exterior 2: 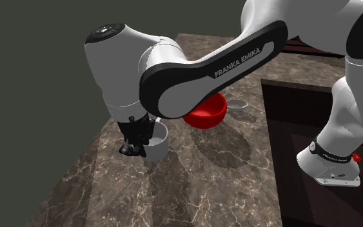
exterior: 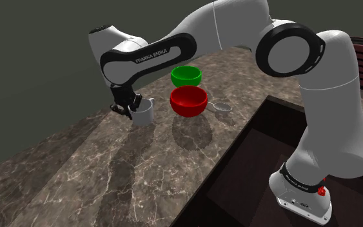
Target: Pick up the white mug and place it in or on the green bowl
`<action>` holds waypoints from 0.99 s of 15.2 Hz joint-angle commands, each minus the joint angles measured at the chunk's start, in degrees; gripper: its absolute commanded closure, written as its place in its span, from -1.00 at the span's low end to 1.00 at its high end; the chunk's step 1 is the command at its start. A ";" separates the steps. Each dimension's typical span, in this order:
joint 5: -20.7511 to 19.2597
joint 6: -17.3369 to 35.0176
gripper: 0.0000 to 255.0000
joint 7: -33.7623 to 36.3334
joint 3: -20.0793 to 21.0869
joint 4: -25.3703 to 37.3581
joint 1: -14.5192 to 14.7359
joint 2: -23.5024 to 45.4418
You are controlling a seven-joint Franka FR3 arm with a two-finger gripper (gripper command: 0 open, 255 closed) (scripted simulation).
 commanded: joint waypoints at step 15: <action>0.47 -11.43 1.00 -0.85 0.29 10.74 0.76 -0.80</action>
